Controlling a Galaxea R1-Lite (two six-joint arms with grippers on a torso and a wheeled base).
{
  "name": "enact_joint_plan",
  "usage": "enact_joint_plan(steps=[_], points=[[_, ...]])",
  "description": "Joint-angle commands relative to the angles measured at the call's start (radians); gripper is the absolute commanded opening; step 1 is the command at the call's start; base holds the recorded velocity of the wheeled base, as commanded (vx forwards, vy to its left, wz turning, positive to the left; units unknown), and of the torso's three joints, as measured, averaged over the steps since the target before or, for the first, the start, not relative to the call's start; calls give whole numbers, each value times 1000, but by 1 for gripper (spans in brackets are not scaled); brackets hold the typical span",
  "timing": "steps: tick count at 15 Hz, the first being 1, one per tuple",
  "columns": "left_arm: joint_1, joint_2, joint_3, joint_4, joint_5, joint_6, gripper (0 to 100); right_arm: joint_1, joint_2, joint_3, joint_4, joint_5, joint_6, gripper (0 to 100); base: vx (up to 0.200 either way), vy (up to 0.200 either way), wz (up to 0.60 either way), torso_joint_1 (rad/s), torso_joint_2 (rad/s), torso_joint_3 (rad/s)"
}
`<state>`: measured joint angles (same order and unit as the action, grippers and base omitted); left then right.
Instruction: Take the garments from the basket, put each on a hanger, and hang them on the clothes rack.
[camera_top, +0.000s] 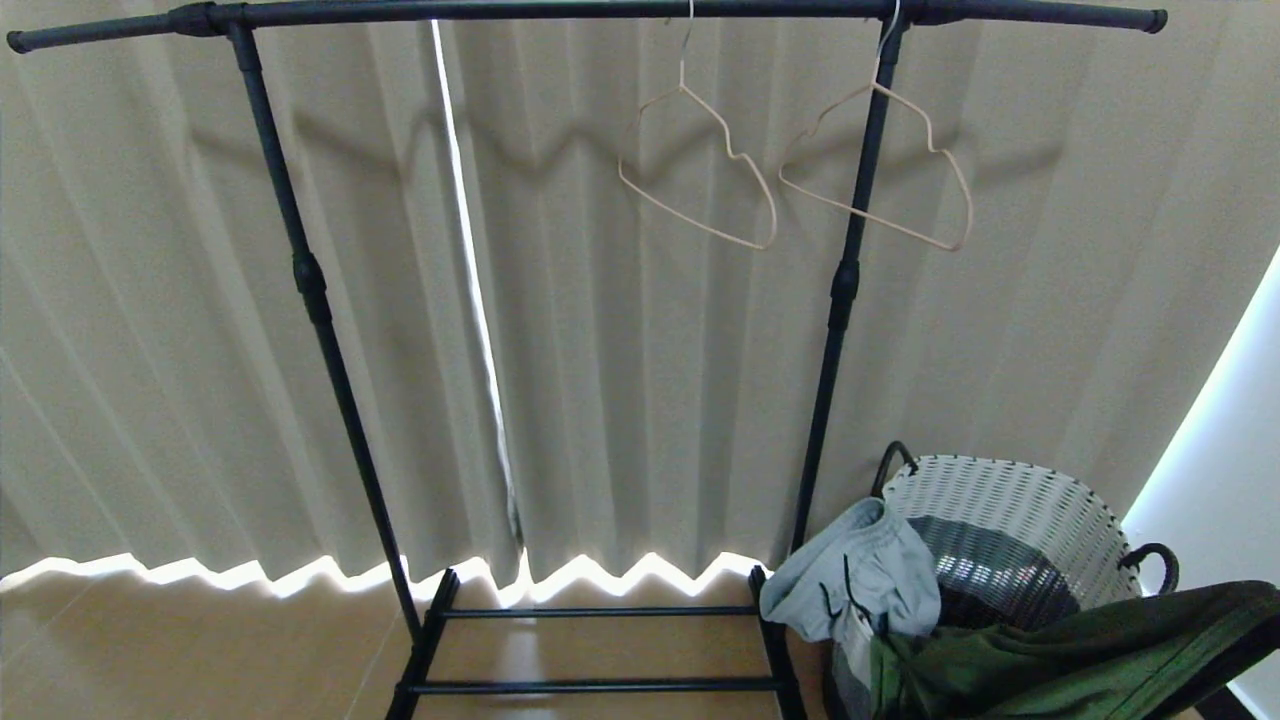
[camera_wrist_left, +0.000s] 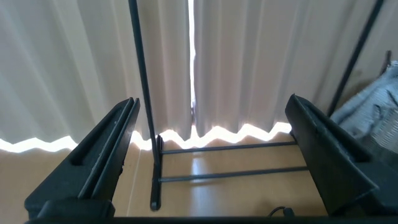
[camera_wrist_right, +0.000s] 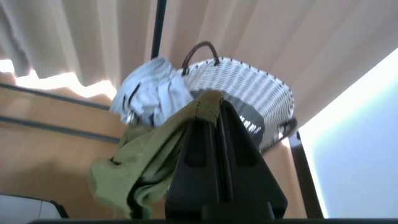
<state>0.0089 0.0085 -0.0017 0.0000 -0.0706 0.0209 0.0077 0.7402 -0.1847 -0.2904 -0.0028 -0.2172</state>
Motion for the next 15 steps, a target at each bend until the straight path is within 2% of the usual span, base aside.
enact_joint_plan(steps=[1,3,15], points=[[0,1,0,0,-1,1,100,2,-5,1,-1,0,-2,0,-200,0,0,2,2,7],[0,1,0,0,-1,1,100,0,-5,1,-1,1,-2,0,-200,0,0,0,5,5],[0,1,0,0,-9,7,100,6,2,-7,-1,0,-2,0,0,0,0,0,0,0]])
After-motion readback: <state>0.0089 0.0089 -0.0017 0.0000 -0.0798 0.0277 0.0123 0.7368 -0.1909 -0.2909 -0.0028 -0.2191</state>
